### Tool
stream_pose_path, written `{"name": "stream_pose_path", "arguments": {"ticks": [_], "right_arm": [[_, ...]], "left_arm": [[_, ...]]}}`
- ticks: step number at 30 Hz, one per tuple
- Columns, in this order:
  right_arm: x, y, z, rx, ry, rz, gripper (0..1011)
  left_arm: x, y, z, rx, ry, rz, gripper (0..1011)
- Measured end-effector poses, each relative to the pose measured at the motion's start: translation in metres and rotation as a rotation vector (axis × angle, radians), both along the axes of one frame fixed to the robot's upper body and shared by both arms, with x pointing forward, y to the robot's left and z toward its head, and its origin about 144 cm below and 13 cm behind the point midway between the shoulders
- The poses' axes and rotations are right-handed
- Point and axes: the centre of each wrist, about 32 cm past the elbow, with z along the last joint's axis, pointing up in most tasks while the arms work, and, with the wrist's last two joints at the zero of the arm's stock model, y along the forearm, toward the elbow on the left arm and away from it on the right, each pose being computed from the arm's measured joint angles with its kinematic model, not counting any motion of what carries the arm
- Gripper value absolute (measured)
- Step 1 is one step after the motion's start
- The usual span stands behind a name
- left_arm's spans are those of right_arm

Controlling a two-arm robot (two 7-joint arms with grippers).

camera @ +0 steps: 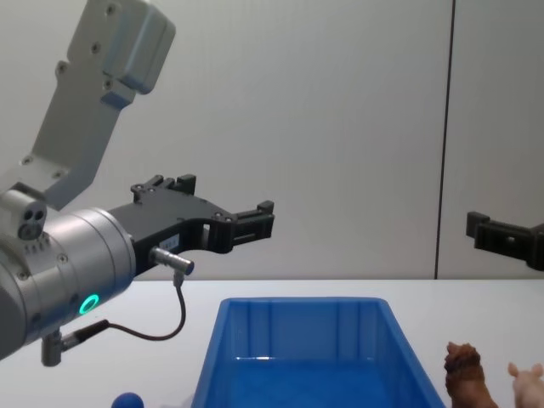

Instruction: Pick up the two dolls from the table and place them into the box.

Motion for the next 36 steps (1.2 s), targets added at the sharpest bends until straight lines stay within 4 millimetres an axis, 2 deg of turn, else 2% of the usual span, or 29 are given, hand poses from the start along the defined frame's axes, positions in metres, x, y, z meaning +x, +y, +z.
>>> {"name": "stream_pose_path", "arguments": {"ticks": [36], "right_arm": [[0.0, 0.0, 0.0, 0.0, 0.0, 0.0, 1001]], "left_arm": [[0.0, 0.0, 0.0, 0.0, 0.0, 0.0, 1001]]}}
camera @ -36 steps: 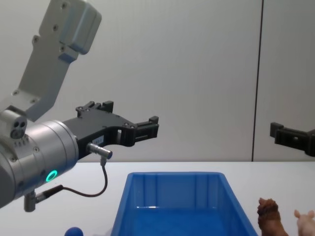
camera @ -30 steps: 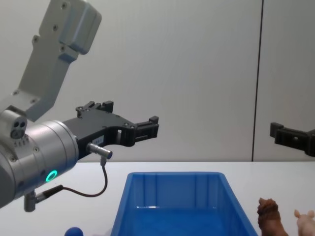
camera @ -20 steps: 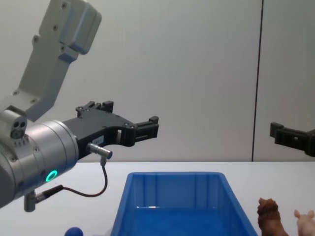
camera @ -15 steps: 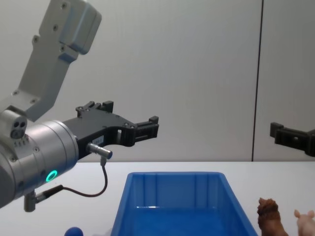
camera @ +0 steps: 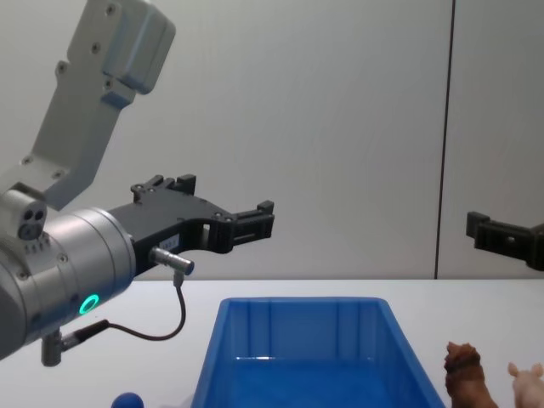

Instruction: Pick up the two dolls from the table and place them into the box.

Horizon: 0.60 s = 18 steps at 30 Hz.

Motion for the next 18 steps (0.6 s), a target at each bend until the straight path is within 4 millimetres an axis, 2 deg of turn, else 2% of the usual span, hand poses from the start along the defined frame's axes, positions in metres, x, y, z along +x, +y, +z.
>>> {"name": "stream_pose_path", "arguments": {"ticks": [18], "right_arm": [[-0.0031, 0.0013, 0.0005, -0.016, 0.034, -0.065, 1001]], "left_arm": [[0.0, 0.0, 0.0, 0.0, 0.0, 0.0, 1001]]}}
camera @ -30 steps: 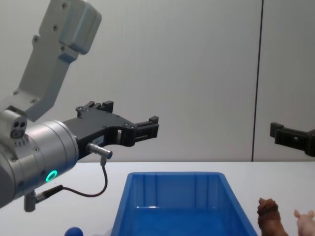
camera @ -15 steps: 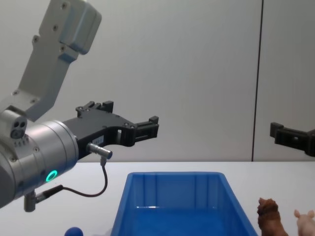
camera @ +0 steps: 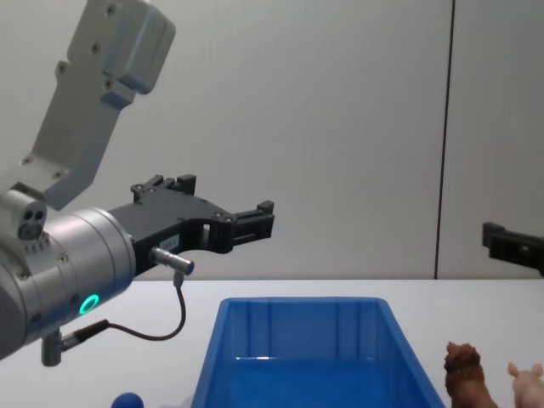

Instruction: Pick up the two dolls from the table and place them into the box.

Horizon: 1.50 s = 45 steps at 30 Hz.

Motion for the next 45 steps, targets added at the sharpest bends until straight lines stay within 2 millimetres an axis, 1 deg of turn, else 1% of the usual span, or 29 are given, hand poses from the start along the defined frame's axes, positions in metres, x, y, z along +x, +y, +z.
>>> {"name": "stream_pose_path", "arguments": {"ticks": [9, 19, 27, 45], "right_arm": [[-0.004, 0.002, -0.003, -0.024, 0.065, -0.06, 1001], [-0.01, 0.006, -0.011, -0.061, 0.153, -0.1, 1001], [-0.013, 0.009, -0.024, -0.092, 0.225, -0.112, 1001], [-0.016, 0.011, -0.05, -0.113, 0.316, -0.114, 1001]], "left_arm": [[0.0, 0.0, 0.0, 0.0, 0.0, 0.0, 1001], [0.0, 0.0, 0.0, 0.0, 0.0, 0.0, 1001], [0.0, 0.0, 0.0, 0.0, 0.0, 0.0, 1001], [0.0, 0.0, 0.0, 0.0, 0.0, 0.0, 1001]]}}
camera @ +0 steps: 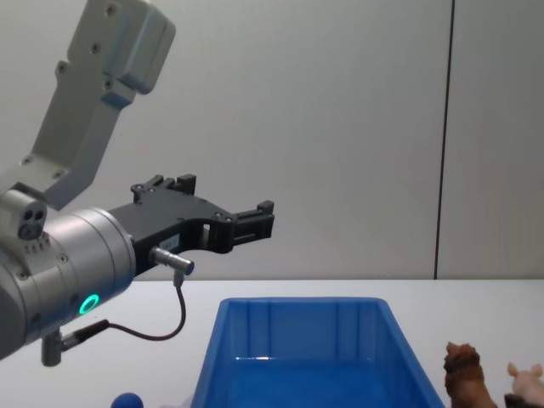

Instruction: Pick up the two dolls from the table and place them into the box.

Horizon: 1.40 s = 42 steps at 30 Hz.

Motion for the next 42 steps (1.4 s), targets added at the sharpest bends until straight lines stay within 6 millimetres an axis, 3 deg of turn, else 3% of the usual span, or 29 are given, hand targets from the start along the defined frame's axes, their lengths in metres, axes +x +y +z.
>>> {"name": "stream_pose_path", "arguments": {"ticks": [3, 10, 24, 35, 42], "right_arm": [[0.0, 0.0, -0.004, 0.001, 0.006, 0.005, 994], [0.0, 0.001, -0.012, 0.003, 0.014, 0.016, 836], [0.001, 0.003, -0.02, 0.003, 0.011, 0.013, 390], [-0.001, 0.003, -0.013, 0.009, -0.036, -0.003, 383], [-0.002, 0.004, 0.003, 0.03, -0.116, 0.02, 383]], "left_arm": [[0.0, 0.0, 0.0, 0.0, 0.0, 0.0, 1001], [0.0, 0.0, 0.0, 0.0, 0.0, 0.0, 1001], [0.0, 0.0, 0.0, 0.0, 0.0, 0.0, 1001], [0.0, 0.0, 0.0, 0.0, 0.0, 0.0, 1001], [0.0, 0.0, 0.0, 0.0, 0.0, 0.0, 1001]]}}
